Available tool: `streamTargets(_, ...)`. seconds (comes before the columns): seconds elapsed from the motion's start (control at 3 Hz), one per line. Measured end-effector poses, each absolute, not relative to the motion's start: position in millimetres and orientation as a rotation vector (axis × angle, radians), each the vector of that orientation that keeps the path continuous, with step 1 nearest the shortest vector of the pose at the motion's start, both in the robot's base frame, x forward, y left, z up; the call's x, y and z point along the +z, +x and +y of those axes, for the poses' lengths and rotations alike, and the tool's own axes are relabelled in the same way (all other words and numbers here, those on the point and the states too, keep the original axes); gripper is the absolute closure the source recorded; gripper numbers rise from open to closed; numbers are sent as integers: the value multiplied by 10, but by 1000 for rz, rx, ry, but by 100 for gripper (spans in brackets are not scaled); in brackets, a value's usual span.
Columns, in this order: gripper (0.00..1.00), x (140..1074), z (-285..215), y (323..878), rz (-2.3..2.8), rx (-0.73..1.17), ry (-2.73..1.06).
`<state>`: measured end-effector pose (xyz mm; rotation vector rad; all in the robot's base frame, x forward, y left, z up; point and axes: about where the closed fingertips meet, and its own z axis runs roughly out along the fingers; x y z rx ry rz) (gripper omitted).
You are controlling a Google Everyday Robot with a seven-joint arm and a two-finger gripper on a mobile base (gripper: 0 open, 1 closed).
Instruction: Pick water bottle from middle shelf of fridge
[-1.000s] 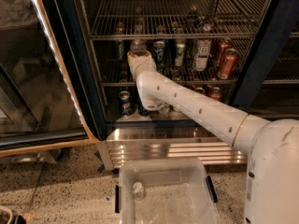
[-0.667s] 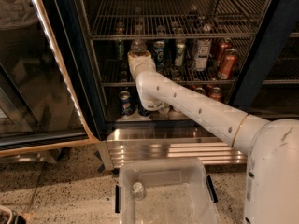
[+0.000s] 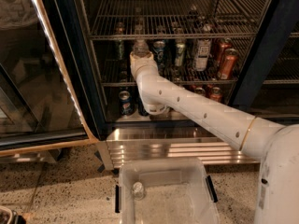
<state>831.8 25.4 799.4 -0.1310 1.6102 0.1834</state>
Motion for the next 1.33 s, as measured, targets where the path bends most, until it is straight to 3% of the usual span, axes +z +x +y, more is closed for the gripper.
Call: streamTargets(1.33,100,8010,288,8136,1636,213,-170)
